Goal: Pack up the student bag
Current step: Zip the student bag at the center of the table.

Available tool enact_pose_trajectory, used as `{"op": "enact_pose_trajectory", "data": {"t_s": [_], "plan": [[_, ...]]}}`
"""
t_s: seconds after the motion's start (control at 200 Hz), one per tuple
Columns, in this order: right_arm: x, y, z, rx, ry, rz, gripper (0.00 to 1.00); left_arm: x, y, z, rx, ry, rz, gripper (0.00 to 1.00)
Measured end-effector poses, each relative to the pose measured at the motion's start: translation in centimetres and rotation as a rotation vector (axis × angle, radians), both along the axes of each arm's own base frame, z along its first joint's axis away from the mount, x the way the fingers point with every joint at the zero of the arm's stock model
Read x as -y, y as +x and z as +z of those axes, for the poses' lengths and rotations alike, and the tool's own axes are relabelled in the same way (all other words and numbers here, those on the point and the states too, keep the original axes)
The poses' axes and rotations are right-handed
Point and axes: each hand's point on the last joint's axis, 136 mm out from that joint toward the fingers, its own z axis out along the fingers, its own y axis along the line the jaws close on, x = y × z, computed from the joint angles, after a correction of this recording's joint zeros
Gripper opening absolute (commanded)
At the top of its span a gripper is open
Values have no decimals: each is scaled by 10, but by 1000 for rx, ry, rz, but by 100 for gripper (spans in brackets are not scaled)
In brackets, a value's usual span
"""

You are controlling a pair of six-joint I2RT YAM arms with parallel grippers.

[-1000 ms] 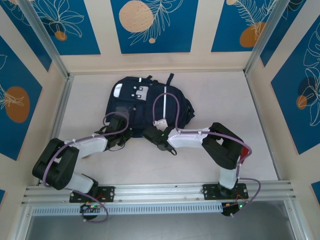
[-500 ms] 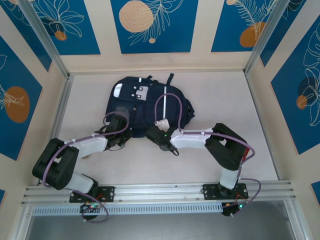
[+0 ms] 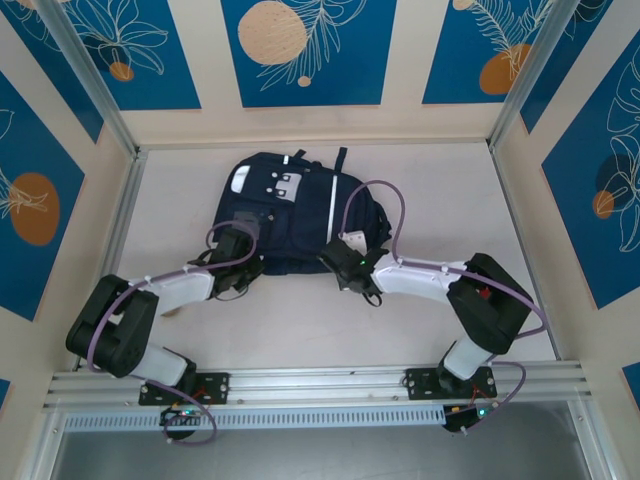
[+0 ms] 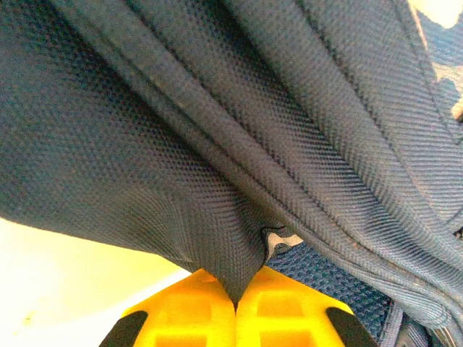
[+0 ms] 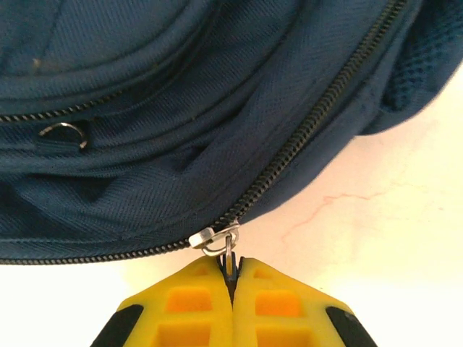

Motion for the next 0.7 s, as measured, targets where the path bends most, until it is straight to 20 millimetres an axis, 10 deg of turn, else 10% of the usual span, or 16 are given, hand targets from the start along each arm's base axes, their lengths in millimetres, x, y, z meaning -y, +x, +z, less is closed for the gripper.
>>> {"op": "enact_pose_trajectory", "data": {"t_s": [0.31,0.7], "plan": [[-85,-12,-2,-177,225,259,0,-33,-13,33,33,70,27,50],[-194,-10,35,-191,475,469,0,-19,-25,63,63,-71,10,62]]}}
